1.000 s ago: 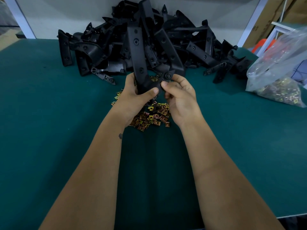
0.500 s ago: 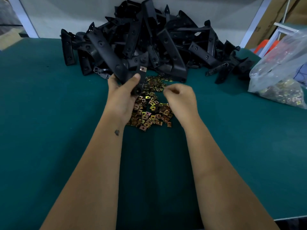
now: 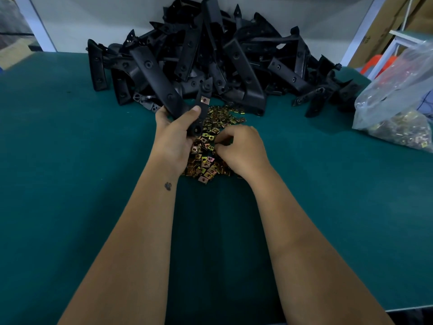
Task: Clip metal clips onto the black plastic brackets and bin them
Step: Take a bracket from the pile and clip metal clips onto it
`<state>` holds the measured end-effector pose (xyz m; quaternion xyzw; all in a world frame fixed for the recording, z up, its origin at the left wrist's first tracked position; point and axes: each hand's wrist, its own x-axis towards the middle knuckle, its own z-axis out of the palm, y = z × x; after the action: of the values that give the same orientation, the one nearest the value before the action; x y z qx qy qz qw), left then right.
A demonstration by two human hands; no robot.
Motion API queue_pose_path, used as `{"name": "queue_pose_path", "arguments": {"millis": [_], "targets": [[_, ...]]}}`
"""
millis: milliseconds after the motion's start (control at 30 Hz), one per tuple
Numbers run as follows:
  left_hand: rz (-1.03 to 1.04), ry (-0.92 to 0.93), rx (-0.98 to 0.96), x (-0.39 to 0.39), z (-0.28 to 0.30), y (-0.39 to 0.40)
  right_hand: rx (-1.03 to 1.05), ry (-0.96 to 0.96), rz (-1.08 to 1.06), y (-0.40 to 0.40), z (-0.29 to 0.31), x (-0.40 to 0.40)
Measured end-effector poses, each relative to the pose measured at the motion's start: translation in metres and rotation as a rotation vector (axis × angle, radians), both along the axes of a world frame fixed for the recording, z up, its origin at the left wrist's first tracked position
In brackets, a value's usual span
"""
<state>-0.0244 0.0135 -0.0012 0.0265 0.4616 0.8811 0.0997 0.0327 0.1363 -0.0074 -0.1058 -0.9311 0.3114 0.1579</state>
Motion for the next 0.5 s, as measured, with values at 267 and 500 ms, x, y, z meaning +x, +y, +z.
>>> {"name": "queue_pose_path", "arguments": {"millis": [267,500], "targets": [[-0.021,0.01,-0.004,0.004,0.0,0.003,-0.531,0.198,-0.015,0.0,0.006,-0.001],[-0.105,-0.04,0.145,0.004,0.003,0.002,-0.99,0.245,-0.018,0.002,0.013,0.001]]}}
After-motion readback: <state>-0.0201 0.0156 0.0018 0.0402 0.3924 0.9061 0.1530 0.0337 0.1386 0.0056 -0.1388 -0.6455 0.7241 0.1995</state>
